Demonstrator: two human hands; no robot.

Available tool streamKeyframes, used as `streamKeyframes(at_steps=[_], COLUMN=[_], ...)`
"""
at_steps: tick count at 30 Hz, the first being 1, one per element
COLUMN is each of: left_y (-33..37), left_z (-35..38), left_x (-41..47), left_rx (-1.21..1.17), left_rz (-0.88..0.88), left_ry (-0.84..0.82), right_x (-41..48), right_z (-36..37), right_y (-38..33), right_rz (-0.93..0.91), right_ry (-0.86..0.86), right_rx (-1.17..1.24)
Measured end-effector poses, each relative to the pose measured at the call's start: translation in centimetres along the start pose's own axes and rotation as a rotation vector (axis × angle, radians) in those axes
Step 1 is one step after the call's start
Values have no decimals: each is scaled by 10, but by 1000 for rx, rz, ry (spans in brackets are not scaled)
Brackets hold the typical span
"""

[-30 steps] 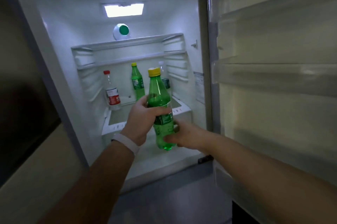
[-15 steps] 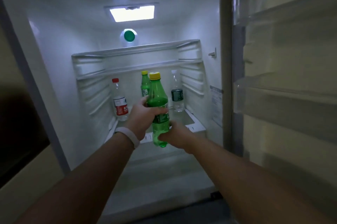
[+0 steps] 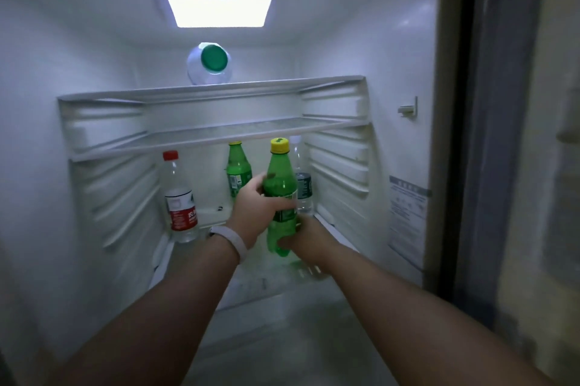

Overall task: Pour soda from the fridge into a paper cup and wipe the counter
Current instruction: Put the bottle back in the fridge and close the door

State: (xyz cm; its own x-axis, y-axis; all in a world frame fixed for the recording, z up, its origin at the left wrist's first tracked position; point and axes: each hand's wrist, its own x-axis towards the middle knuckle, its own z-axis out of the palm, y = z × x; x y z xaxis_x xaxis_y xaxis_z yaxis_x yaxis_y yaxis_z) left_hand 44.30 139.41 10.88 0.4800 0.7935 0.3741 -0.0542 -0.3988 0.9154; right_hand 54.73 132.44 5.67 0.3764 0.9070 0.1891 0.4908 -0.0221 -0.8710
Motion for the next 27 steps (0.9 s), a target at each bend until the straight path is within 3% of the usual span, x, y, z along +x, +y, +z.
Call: streamKeyframes(at_steps=[13, 22, 27], left_y=[-44, -45, -26], left_z=[-15, -16, -19], left_x=[60, 47, 29], left_rx=[-13, 75, 436], left_rz=[-37, -54, -164], left_ry=[19, -5, -114], right_x=[48, 33, 8], right_z=[21, 22, 11], right_y=[3, 0, -15], right_rz=[45, -7, -33], right_ry=[44, 64, -29], right_rx=[-18, -244, -530])
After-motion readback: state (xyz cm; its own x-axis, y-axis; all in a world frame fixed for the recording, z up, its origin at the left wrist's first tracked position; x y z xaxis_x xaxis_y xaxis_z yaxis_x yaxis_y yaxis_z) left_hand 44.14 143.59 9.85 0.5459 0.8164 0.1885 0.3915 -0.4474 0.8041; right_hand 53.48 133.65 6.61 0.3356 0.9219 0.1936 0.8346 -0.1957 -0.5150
